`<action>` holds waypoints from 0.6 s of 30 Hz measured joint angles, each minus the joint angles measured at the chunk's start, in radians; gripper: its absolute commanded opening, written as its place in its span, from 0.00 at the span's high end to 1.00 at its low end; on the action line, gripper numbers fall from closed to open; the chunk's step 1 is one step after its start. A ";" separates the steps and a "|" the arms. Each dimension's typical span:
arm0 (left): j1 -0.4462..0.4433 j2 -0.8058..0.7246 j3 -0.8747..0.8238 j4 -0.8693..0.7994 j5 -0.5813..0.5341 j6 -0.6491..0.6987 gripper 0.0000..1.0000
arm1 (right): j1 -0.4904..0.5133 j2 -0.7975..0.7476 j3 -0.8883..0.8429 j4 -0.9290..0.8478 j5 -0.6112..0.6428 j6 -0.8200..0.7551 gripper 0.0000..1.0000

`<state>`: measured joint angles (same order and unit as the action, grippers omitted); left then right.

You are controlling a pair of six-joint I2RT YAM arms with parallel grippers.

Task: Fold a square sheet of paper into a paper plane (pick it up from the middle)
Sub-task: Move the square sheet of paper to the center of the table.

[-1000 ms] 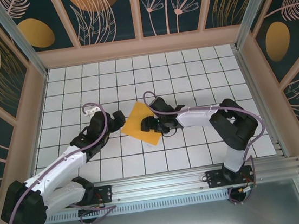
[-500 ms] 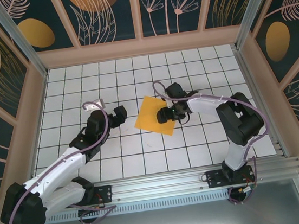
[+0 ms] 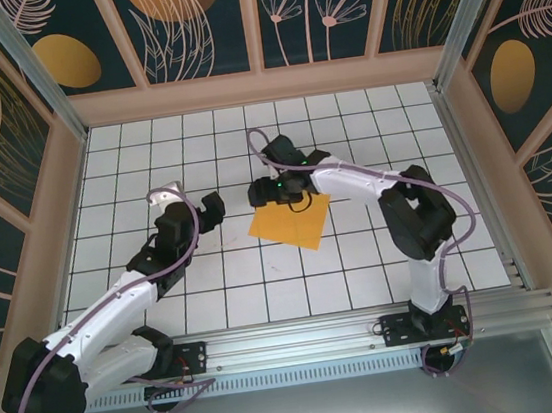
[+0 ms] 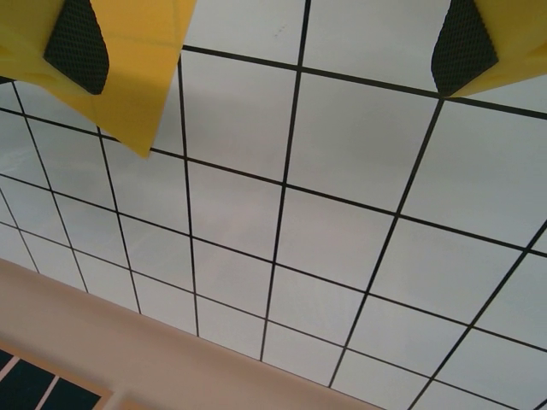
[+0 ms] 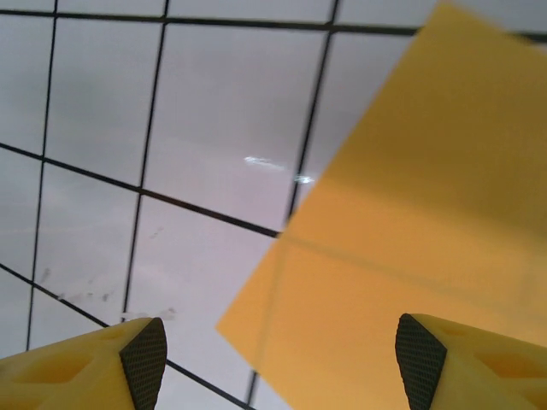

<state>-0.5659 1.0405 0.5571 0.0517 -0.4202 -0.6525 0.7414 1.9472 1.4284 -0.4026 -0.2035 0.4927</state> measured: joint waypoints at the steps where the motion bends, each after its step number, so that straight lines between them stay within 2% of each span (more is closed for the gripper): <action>1: 0.005 0.000 0.000 -0.008 -0.001 -0.002 0.01 | 0.020 0.027 0.012 0.008 -0.004 0.026 0.26; 9: 0.034 0.000 0.000 -0.072 -0.004 -0.016 0.01 | 0.082 0.127 0.016 0.012 -0.008 0.120 0.27; 18: 0.037 0.008 0.000 -0.091 -0.001 -0.018 0.01 | 0.097 0.006 -0.166 0.048 -0.053 0.032 0.28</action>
<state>-0.5289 1.0481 0.5571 -0.0391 -0.4213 -0.6701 0.8383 1.9530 1.2625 -0.3546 -0.2562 0.5251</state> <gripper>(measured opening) 0.988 0.724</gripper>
